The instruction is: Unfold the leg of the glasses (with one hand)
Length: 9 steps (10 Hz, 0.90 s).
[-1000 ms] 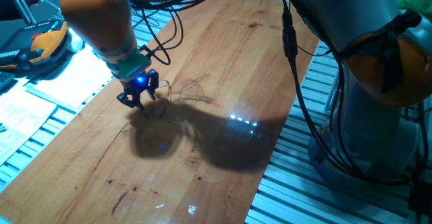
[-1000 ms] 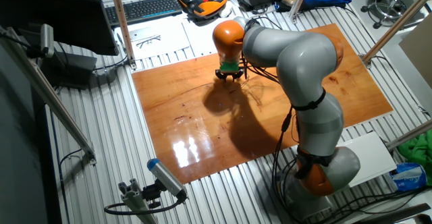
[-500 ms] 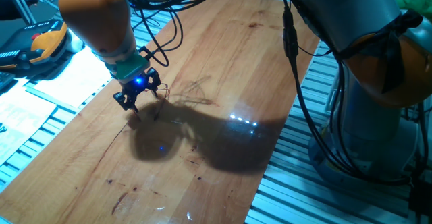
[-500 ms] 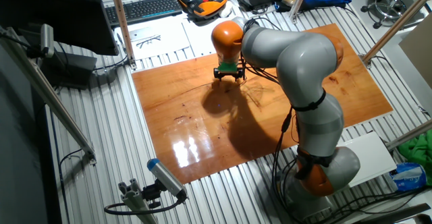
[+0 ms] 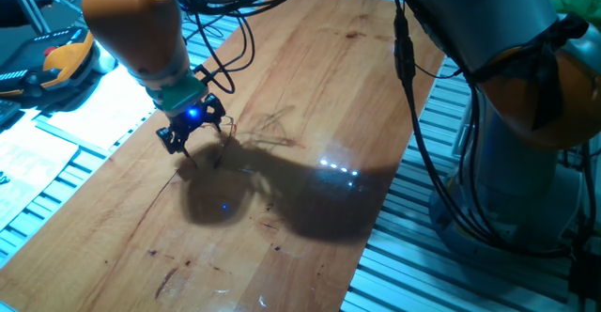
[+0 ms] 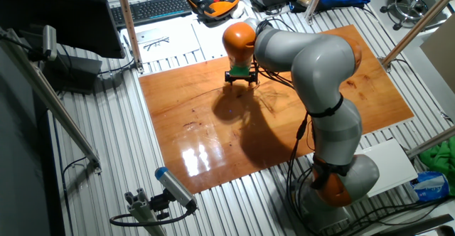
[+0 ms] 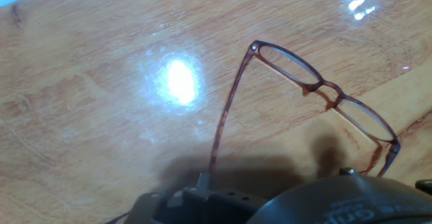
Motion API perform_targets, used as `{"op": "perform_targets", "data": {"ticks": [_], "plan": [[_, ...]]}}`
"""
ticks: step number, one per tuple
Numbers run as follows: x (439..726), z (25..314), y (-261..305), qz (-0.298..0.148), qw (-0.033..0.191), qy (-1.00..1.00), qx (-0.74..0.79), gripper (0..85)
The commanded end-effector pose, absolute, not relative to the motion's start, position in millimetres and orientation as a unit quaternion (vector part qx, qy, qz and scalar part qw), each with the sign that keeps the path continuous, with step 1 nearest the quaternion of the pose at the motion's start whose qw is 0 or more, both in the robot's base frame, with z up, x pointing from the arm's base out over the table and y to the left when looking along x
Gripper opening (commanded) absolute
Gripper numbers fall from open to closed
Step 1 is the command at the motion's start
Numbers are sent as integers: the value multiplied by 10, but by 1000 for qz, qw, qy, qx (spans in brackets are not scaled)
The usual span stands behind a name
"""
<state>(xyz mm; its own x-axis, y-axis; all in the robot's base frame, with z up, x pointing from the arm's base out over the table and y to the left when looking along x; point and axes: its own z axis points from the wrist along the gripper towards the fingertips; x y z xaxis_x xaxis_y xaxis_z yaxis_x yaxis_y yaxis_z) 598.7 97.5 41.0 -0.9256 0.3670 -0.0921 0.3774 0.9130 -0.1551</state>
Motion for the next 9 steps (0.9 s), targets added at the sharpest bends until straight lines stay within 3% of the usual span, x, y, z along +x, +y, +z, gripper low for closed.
{"op": "perform_targets", "data": {"ticks": [1, 4, 5, 6, 7, 9], "plan": [[5979, 458, 961, -87, 29, 978, 189, 680], [5946, 547, 902, -74, 19, 979, 187, 680], [5943, 536, 883, -65, 17, 980, 187, 510], [5943, 531, 842, -53, 14, 981, 188, 170], [5946, 529, 821, -50, 12, 981, 187, 0], [5943, 518, 810, -52, 15, 980, 190, 0]]}}
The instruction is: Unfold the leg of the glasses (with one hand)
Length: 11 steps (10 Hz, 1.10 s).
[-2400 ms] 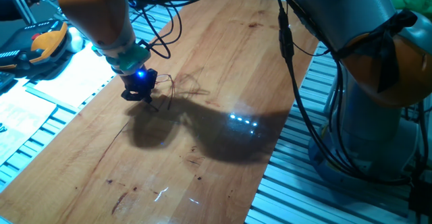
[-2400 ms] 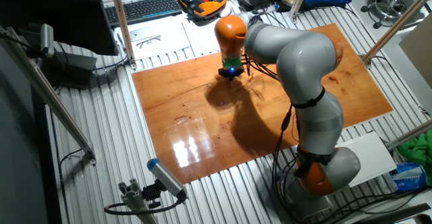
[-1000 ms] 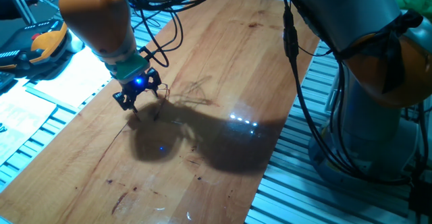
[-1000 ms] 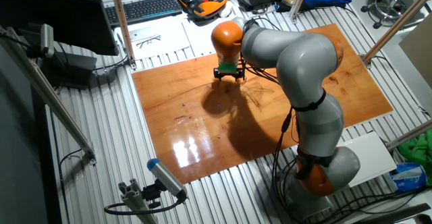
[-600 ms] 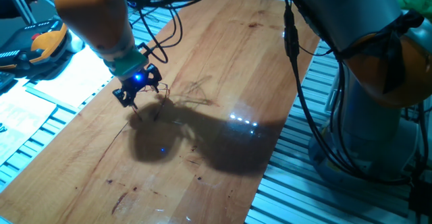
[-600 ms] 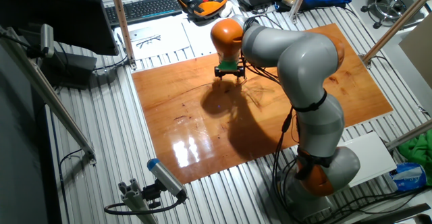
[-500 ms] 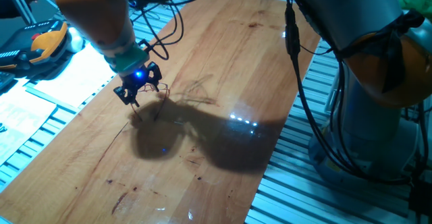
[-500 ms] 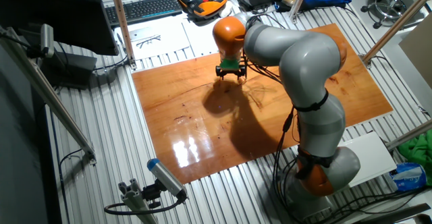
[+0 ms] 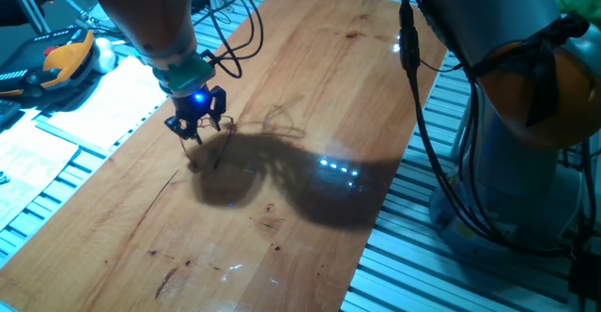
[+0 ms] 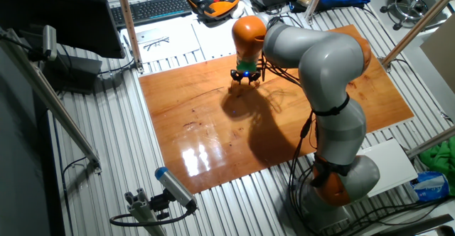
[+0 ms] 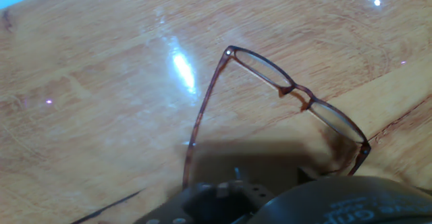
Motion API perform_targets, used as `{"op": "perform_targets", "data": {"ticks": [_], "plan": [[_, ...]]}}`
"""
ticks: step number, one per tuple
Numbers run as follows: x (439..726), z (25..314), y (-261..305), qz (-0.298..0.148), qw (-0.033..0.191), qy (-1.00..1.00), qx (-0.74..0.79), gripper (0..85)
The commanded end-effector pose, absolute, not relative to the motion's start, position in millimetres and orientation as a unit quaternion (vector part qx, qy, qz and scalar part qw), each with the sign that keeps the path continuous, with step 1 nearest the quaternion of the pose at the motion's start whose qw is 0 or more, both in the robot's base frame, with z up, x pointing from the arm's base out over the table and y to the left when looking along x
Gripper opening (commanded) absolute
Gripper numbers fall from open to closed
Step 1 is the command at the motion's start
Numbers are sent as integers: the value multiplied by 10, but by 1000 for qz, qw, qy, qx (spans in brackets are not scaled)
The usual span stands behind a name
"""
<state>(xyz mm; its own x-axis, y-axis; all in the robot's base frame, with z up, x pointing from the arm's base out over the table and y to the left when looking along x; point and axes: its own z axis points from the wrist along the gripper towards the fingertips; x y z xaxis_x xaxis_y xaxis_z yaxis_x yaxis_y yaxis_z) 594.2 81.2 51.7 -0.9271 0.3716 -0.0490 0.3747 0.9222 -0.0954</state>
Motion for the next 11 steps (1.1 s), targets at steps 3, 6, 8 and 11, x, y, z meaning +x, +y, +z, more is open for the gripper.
{"op": "perform_targets", "data": {"ticks": [3, 6, 8, 11], "plan": [[5899, 447, 802, -42, 21, 978, 205, 0], [5846, 384, 769, -38, 25, 977, 207, 0], [5795, 361, 812, -46, 28, 977, 205, 0], [5673, 288, 882, -67, 34, 979, 190, 0]]}}
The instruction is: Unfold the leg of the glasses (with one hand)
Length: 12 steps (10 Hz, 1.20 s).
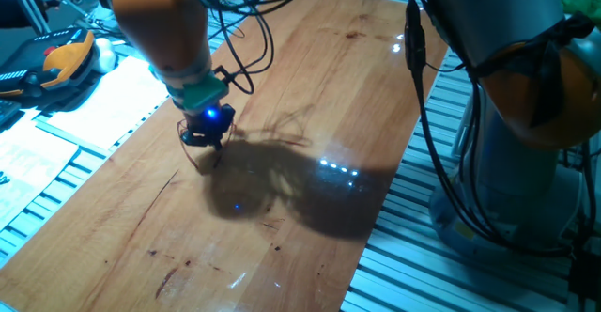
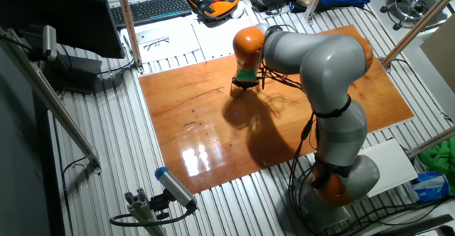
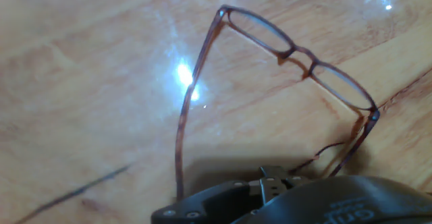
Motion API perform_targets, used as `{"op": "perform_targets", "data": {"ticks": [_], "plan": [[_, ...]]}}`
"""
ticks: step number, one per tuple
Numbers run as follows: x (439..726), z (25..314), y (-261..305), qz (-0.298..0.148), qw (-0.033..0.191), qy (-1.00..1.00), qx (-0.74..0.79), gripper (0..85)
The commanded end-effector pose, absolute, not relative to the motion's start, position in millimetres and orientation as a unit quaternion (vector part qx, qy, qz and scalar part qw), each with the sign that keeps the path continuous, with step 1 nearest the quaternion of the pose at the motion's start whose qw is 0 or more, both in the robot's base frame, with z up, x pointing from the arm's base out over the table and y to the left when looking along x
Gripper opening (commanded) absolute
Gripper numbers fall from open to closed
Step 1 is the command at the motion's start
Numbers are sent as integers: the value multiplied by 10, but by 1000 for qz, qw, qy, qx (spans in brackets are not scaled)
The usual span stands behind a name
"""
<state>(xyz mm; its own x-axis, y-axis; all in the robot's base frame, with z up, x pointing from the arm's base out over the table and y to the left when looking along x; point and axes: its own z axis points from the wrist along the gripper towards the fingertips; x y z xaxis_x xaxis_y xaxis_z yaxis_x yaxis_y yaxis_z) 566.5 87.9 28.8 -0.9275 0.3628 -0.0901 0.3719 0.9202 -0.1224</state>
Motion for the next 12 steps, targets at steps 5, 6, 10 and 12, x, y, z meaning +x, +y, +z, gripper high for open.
{"op": "perform_targets", "data": {"ticks": [5, 6, 10, 12], "plan": [[5526, 274, 690, -95, 30, 984, 151, 0], [5485, 283, 606, -94, 30, 985, 143, 0], [5423, 310, 448, -101, 28, 987, 125, 0], [5436, 298, 382, -102, 26, 988, 116, 0]]}}
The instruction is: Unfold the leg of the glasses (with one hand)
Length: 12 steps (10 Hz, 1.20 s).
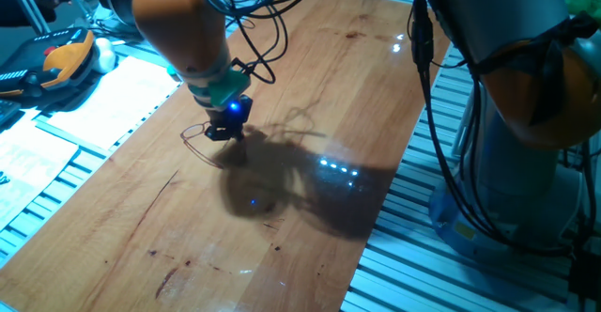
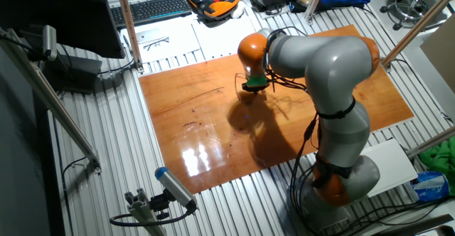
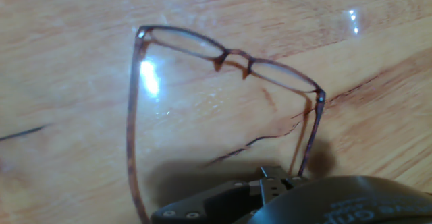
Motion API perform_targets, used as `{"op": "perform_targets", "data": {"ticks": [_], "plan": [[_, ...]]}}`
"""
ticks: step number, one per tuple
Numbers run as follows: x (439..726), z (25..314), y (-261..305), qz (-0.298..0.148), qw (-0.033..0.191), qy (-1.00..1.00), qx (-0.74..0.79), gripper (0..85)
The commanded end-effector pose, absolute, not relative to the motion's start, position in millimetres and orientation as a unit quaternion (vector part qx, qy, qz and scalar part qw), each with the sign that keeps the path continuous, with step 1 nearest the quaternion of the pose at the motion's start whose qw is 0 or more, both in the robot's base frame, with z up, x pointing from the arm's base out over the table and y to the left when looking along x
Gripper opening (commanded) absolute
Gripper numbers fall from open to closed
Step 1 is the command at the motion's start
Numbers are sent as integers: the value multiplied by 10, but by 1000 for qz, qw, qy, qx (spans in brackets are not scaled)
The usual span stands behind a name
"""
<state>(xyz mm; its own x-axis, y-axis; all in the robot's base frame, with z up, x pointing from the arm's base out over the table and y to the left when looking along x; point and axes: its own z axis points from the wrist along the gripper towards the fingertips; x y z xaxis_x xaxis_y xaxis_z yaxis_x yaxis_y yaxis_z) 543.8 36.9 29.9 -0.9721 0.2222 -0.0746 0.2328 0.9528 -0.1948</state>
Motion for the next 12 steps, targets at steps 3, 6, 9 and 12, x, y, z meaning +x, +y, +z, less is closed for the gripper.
{"op": "perform_targets", "data": {"ticks": [3, 6, 9, 12], "plan": [[5491, 326, 167, -99, 21, 990, 98, 0], [5571, 370, -4, -95, 13, 992, 83, 0], [5594, 383, 40, -84, 10, 992, 94, 0], [5541, 316, 233, -78, 17, 990, 116, 0]]}}
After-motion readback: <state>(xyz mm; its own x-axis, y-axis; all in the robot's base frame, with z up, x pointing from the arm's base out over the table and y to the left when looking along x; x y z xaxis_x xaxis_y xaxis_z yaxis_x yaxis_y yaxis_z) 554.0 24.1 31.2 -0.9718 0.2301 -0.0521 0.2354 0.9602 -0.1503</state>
